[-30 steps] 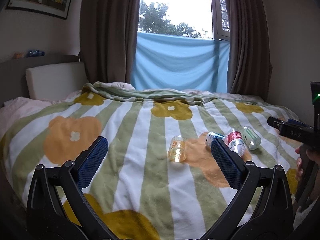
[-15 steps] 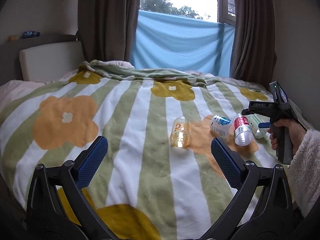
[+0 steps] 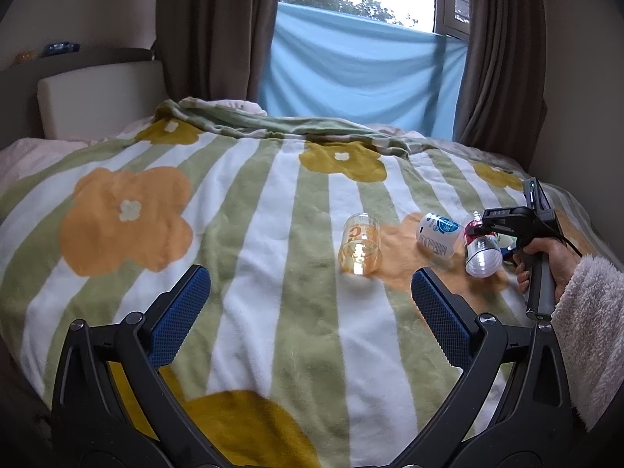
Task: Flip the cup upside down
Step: 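Grasp the lying red-labelled Nongfu Spring bottle with the right gripper and lift, then turn the bottle on end and set it on the bed, open right gripper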
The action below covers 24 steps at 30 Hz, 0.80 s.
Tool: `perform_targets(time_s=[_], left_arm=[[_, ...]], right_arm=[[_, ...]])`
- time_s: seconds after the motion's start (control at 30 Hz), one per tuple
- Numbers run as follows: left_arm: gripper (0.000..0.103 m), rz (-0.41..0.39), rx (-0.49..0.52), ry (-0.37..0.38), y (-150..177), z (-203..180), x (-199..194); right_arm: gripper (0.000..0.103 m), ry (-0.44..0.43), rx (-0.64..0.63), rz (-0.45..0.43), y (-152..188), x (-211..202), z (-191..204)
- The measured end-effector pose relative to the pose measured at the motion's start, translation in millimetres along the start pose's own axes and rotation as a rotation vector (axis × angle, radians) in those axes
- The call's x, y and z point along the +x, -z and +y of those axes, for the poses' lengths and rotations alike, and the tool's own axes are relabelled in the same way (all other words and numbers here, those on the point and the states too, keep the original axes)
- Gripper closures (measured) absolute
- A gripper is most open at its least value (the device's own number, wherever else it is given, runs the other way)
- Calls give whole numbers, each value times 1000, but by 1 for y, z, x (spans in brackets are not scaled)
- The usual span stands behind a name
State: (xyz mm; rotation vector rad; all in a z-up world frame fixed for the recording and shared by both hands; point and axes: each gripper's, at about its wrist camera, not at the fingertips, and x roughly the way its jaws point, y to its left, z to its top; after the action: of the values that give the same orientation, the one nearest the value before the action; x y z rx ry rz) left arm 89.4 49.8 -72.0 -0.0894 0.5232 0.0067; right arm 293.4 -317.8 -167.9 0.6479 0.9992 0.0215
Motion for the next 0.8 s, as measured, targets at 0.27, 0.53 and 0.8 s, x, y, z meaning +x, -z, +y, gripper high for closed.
perform_targets(time_s=[0.27, 0.53, 0.8], left_arm=[[0, -3, 7, 7, 1, 0, -8], [0, 27, -6, 42, 8, 3, -14], [0, 74, -13, 60, 18, 6, -12]], right_arm=[[48, -107, -109, -6, 17, -50, 28], [48, -47, -389, 14, 101, -84, 55], [48, 44, -538, 59, 155, -57, 61]])
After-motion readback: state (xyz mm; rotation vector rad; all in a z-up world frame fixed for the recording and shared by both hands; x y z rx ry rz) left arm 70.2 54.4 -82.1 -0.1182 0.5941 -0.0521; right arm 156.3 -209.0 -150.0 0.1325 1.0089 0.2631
